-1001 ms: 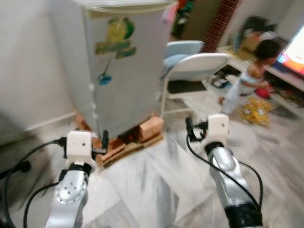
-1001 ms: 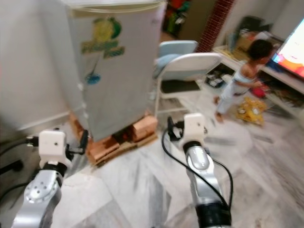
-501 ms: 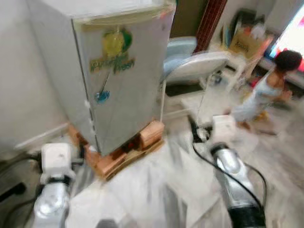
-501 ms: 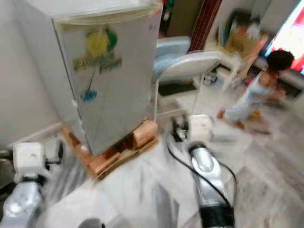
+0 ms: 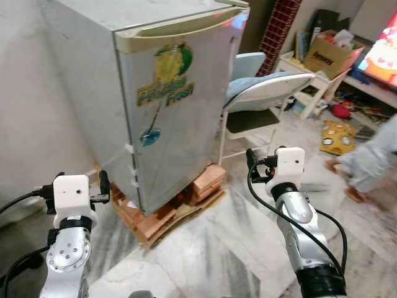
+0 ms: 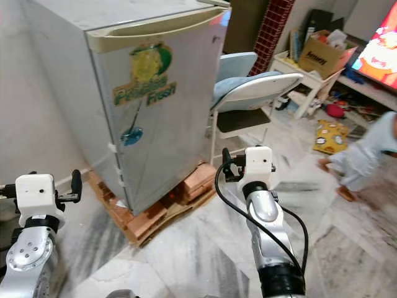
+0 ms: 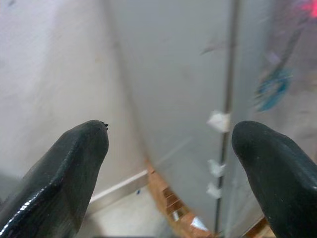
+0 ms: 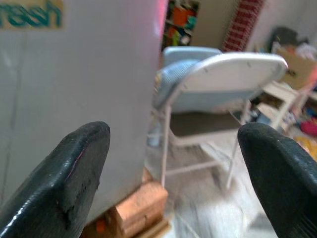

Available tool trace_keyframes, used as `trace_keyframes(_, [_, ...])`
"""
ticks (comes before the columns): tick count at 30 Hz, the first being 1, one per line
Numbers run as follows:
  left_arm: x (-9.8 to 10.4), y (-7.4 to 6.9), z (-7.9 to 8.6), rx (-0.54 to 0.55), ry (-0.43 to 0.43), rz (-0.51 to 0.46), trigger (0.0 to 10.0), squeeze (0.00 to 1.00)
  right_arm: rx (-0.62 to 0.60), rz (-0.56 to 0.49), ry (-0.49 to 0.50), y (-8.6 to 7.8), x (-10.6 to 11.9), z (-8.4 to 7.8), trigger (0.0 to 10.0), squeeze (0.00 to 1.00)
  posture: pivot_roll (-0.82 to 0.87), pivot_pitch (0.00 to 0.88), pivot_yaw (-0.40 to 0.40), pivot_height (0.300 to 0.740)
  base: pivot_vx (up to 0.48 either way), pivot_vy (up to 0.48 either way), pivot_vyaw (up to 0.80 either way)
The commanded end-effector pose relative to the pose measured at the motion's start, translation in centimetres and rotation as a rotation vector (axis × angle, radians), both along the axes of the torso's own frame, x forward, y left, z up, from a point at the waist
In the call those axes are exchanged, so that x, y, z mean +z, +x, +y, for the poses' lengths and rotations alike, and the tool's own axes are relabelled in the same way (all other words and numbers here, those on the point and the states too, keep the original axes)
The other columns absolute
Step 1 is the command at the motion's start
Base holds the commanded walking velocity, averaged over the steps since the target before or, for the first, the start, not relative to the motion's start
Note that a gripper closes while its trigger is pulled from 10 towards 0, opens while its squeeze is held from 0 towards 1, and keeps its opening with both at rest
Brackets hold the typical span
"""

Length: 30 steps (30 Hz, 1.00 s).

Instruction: Restocking fridge

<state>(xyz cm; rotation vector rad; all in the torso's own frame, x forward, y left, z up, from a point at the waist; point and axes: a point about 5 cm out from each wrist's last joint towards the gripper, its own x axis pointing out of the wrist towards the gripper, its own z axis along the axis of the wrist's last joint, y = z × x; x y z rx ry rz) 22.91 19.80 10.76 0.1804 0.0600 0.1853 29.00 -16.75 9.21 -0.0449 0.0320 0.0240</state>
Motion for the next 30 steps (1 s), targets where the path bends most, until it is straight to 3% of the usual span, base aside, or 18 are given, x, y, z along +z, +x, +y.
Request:
trace_keyframes(1, [-0.2, 0.5, -1.2, -0.053, 0.000, 0.012, 10.0, 0.00, -0.055, -0.003, -0.010, -0.7, -0.1, -1.2, 10.0, 0.00, 0.10, 0.017, -0.027, 0.740, 0.000, 0.000, 0.00])
trace_keyframes(8, [-1.2, -0.3, -1.7, -0.049, -0.004, 0.057, 10.0, 0.00, -0.065, 0.056, -0.001, -2.4, -1.7, -1.6, 10.0, 0.00, 0.09, 0.002, -0.022, 0.740, 0.000, 0.000, 0.00])
trace_keyframes(13, [-1.2, -0.5, -1.8, -0.054, 0.000, 0.056, 10.0, 0.00, -0.062, 0.078, 0.011, -2.5, -2.1, -1.5, 10.0, 0.00, 0.10, 0.002, -0.027, 0.740, 0.000, 0.000, 0.00])
trace_keyframes(16, [-1.3, -0.6, -1.0, 0.000, -0.026, 0.057, 10.0, 0.00, -0.038, 0.062, 0.011, -1.8, -1.5, -1.1, 10.0, 0.00, 0.10, 0.012, -0.041, 0.740, 0.000, 0.000, -0.80])
trace_keyframes(22, [-1.2, -1.5, 0.8, 0.048, 0.007, 0.057, 10.0, 0.00, -0.029, 0.032, 0.003, -0.3, -0.4, -1.2, 10.0, 0.00, 0.12, 0.026, -0.055, 0.740, 0.000, 0.400, -0.80])
trace_keyframes(30, [-0.7, -1.0, 1.0, 0.051, 0.020, 0.034, 10.0, 0.00, -0.002, 0.021, 0.017, 0.2, -0.2, -0.2, 10.0, 0.00, 0.13, 0.030, -0.067, 0.740, 0.000, 0.480, -0.58])
